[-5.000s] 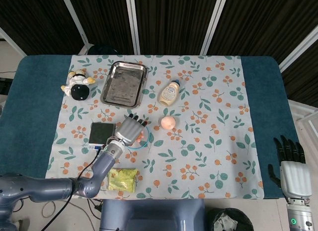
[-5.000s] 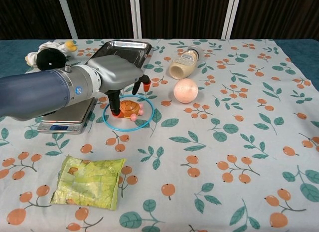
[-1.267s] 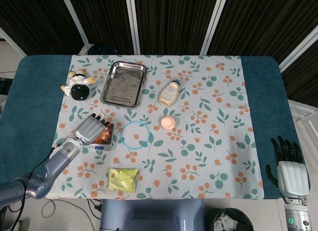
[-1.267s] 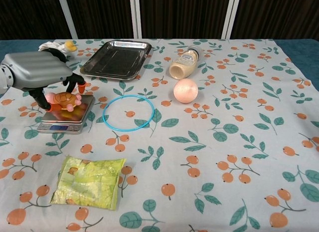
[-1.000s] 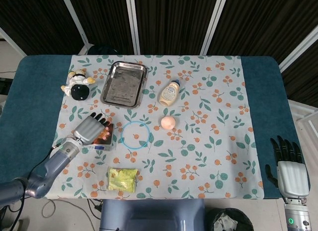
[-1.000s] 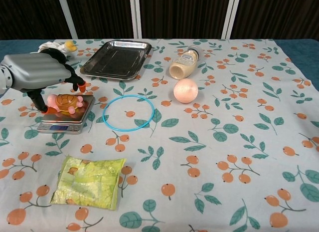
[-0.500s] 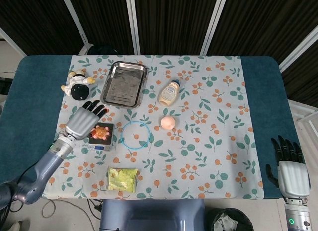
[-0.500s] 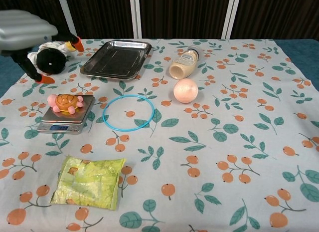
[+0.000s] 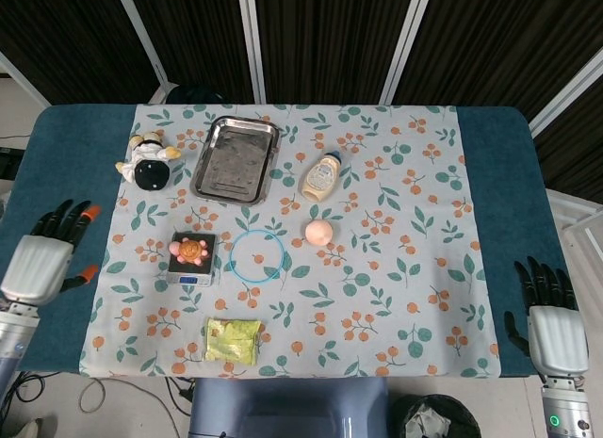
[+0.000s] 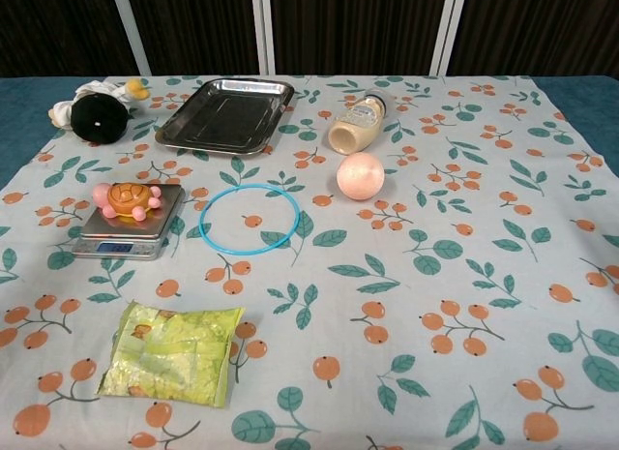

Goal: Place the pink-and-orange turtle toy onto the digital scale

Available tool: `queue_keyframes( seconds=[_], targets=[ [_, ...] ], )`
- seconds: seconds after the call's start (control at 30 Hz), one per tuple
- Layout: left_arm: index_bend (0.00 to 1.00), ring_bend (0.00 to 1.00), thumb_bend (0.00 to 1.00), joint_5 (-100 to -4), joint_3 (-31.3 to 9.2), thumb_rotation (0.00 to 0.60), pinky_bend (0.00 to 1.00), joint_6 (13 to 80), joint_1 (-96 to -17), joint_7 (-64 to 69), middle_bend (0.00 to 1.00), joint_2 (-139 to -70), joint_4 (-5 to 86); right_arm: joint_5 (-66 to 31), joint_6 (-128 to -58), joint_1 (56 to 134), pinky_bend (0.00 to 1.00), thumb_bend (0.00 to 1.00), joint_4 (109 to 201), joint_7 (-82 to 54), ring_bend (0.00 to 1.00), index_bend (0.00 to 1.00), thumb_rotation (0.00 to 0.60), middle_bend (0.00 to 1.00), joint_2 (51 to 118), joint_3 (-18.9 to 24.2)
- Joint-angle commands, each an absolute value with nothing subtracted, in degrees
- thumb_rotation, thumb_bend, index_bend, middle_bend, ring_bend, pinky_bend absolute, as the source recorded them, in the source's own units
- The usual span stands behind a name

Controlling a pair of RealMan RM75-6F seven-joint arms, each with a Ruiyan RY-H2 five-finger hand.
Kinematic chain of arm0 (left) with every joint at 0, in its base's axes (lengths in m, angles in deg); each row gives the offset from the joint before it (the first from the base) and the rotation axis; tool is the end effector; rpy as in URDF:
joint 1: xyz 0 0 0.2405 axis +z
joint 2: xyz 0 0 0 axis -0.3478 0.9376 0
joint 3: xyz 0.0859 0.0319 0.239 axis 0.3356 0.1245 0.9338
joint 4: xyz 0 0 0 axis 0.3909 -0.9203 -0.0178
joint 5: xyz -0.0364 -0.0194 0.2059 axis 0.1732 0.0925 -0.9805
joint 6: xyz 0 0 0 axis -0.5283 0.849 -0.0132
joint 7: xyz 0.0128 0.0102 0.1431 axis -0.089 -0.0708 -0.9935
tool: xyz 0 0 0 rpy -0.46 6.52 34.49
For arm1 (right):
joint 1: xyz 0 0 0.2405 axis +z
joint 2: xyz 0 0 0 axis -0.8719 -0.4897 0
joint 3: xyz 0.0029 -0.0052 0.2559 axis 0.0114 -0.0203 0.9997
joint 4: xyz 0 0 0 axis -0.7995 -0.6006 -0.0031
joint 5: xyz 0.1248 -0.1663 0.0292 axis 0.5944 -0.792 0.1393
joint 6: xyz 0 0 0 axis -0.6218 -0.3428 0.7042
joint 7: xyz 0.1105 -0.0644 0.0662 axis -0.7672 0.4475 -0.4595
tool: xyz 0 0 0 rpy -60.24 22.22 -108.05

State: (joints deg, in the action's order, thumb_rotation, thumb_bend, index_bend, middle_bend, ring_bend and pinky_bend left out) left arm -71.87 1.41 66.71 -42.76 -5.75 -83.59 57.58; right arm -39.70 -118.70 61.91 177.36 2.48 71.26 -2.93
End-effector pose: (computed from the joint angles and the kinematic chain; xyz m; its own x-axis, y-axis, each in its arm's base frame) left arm -0.2811 0.2507 0.1615 0.5950 -0.0404 0.8027 0.7855 -0.1825 -0.5914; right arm -0.2932 -0.1665 0.1377 0.4697 0.0639 0.8805 -0.8822 0.0718 0.4654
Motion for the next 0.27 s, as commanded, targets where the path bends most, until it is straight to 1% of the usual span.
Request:
queue_keyframes(
  seconds=[0.03, 0.27],
  targets=[
    [0.09, 0.02, 0.18, -73.93, 3.07, 0.600, 0.18, 69.44, -39.37, 0.24, 0.06, -83.19, 53.00, -40.09, -119.00, 61.86, 0.00, 0.50, 177.28, 2.24, 0.01, 0.01, 0.600, 0.00, 71.22, -3.00],
    [0.09, 0.02, 0.18, -75.06, 2.63, 0.600, 0.17, 70.33, -37.54, 5.30, 0.06, -83.53, 48.60, -40.70, -119.60, 61.68, 0.00, 0.50, 177.14, 1.91, 0.01, 0.01, 0.600, 0.00, 71.17, -3.07]
  ],
)
